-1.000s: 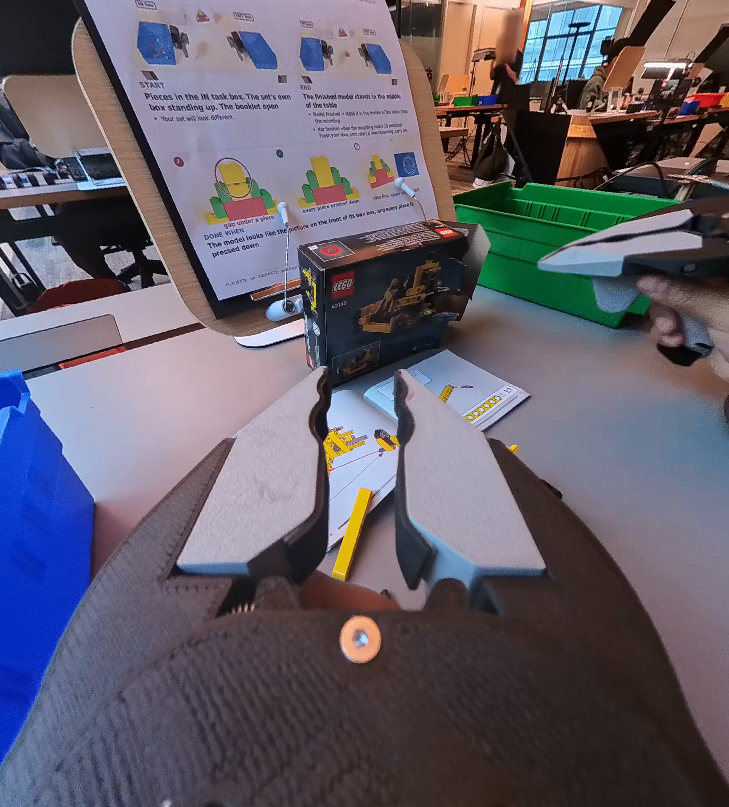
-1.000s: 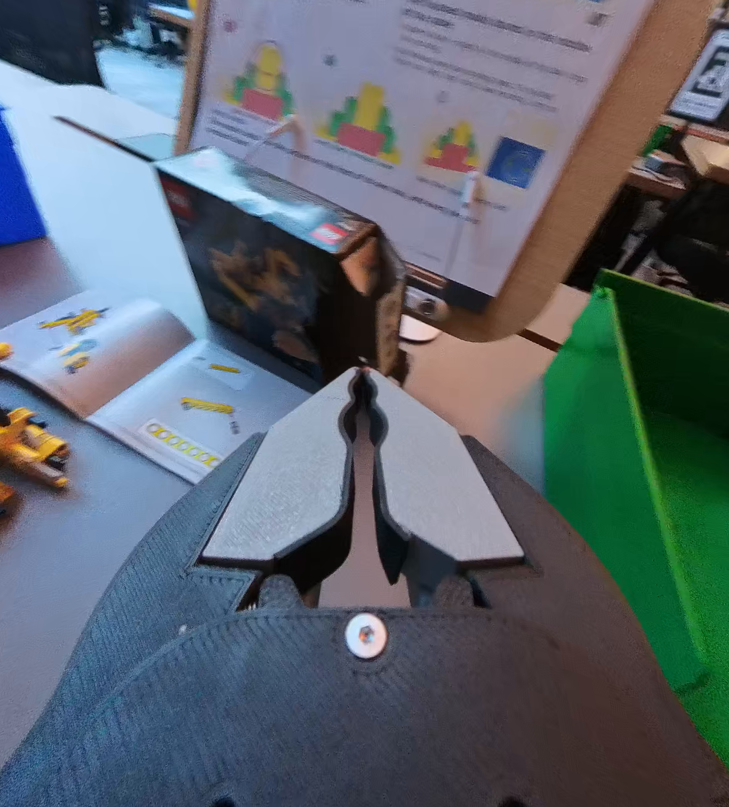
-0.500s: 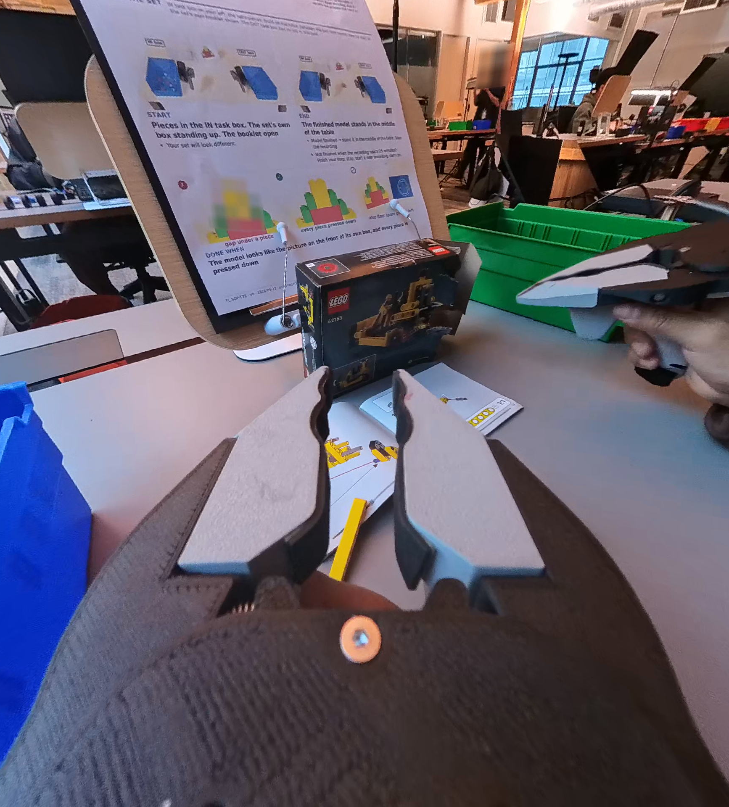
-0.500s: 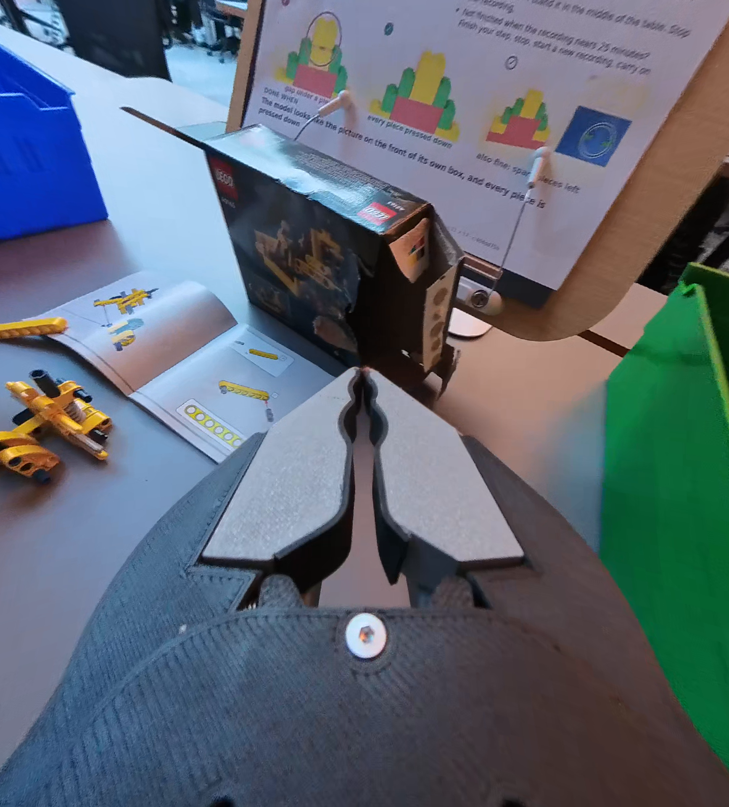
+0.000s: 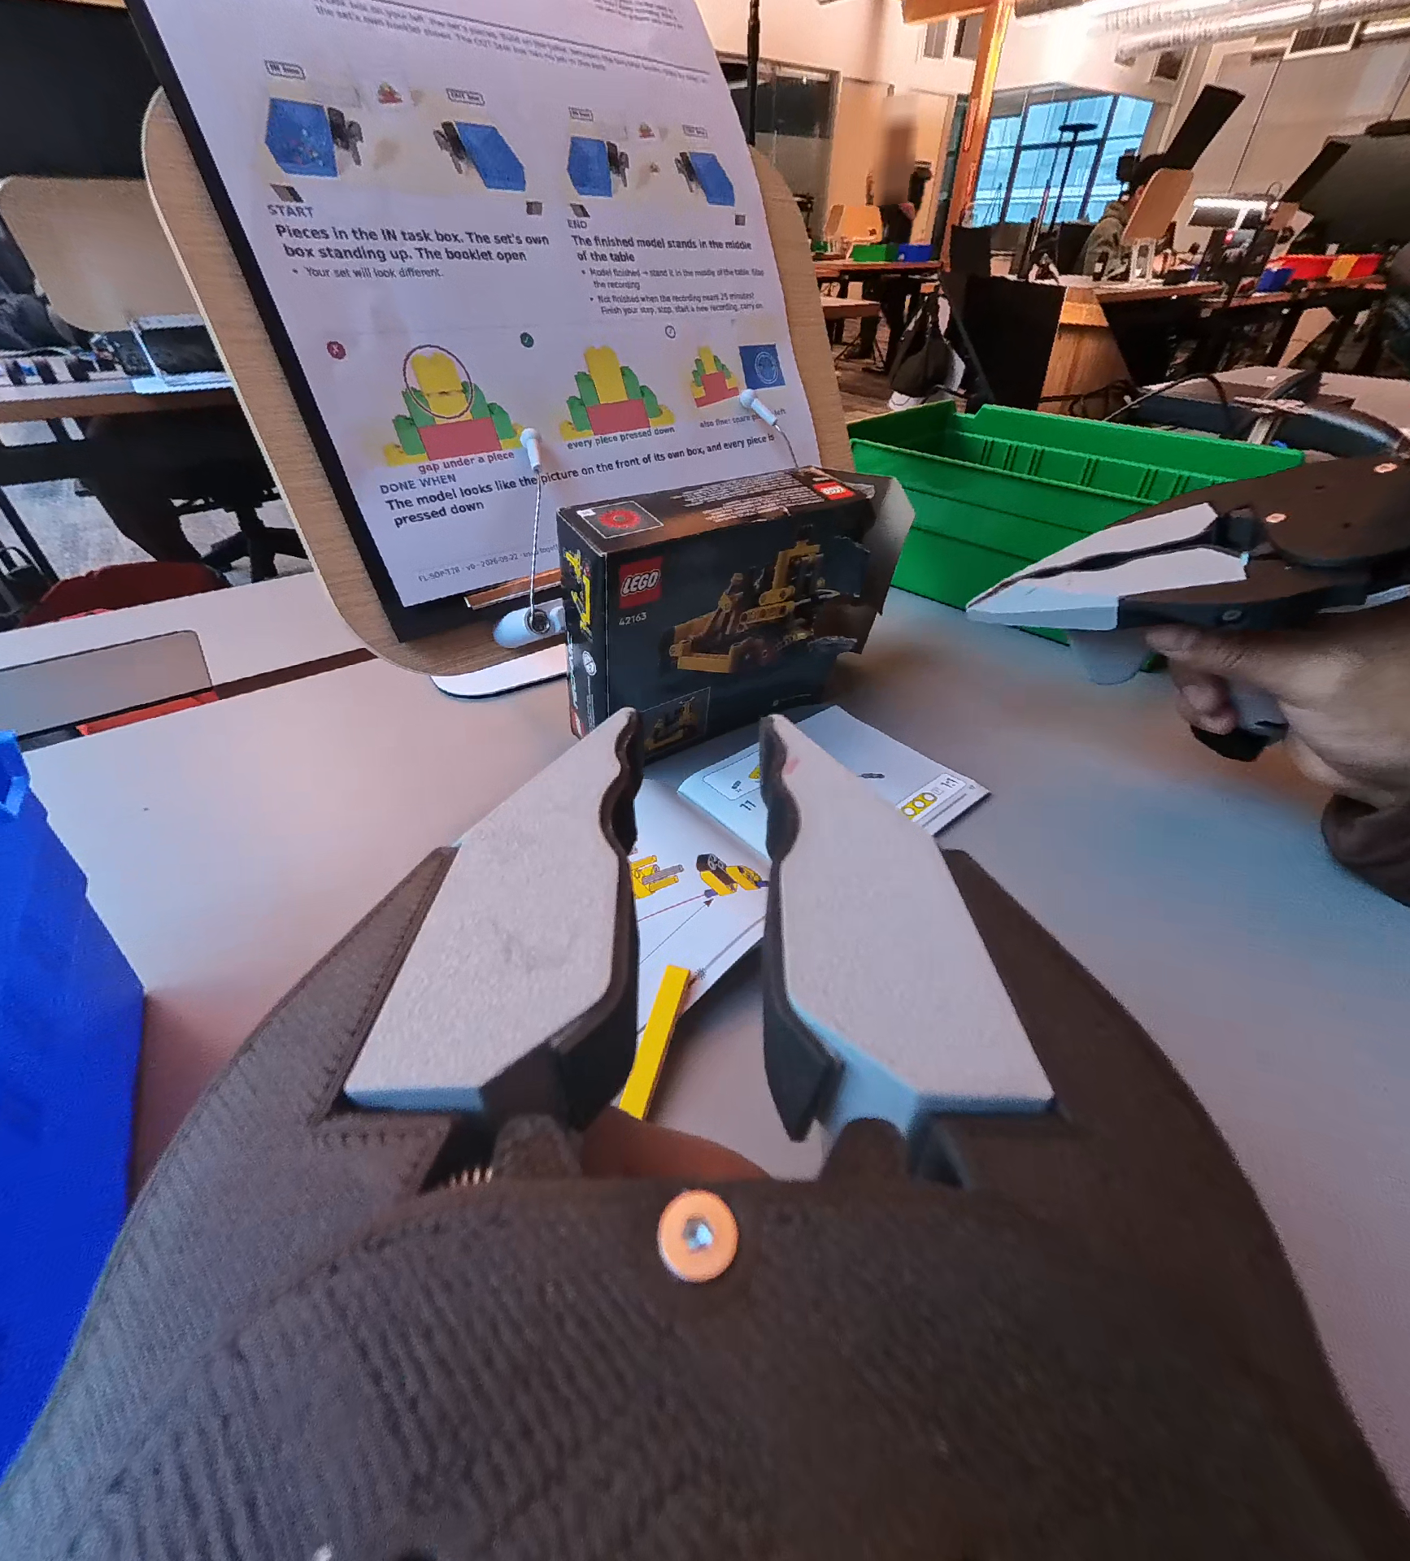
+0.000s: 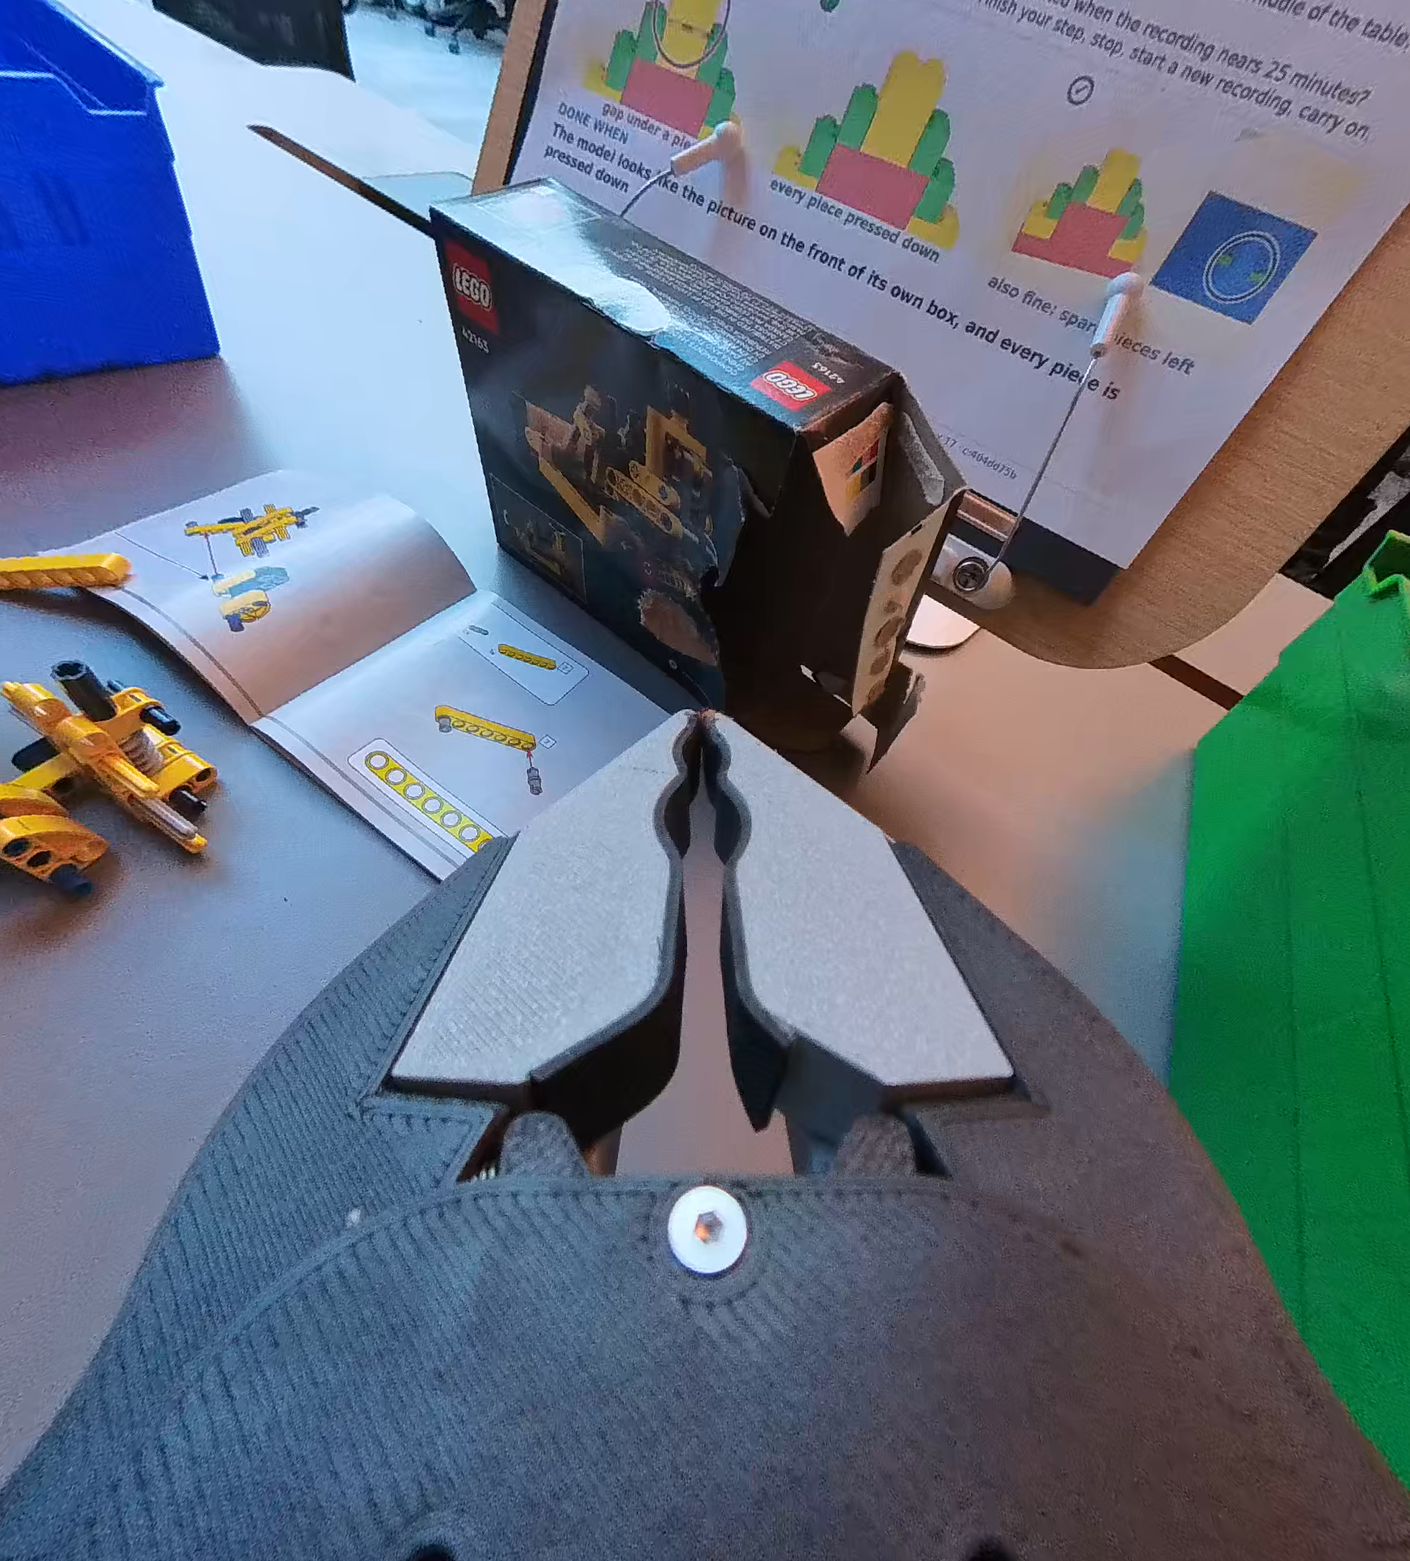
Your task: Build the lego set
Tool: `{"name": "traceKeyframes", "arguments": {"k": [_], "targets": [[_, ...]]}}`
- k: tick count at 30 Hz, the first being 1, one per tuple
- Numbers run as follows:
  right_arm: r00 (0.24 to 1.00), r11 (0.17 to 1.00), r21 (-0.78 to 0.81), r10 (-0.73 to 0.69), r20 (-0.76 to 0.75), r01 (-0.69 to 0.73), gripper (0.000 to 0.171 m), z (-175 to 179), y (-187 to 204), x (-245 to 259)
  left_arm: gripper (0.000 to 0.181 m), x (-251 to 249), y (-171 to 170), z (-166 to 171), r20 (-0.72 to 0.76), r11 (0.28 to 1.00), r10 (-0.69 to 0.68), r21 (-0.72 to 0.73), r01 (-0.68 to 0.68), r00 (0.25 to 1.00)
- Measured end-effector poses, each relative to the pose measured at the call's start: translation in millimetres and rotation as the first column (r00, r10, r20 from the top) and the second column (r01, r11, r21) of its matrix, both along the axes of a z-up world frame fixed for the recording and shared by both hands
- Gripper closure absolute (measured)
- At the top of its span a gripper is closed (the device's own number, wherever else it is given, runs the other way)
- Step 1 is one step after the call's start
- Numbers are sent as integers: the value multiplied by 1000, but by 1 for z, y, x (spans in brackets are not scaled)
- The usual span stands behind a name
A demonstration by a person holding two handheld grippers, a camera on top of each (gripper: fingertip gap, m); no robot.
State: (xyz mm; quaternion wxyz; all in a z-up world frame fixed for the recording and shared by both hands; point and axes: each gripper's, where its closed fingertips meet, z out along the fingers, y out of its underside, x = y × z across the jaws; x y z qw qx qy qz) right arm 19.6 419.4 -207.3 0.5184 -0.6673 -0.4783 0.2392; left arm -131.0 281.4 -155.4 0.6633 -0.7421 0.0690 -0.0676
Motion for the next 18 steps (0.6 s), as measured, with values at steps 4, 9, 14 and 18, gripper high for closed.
{"name": "traceKeyframes", "arguments": {"k": [4,9,14,18], "targets": [[1000,1000,9,1,4,-1,171,1,-1,0,157,0,0,0,-1,1000,1,-1,-1,1000],[1000,1000,10,5,0,-5,171,2,-2,-1,157,0,0,0,2,1000,0,-1,0,1000],[1000,1000,15,9,6,-9,171,2,-3,-2,156,1,0,1,23,1000,-6,1,6,1000],[1000,1000,15,8,3,-8,171,2,-3,-2,157,1,0,1,20,1000,-5,3,5,1000]]}}
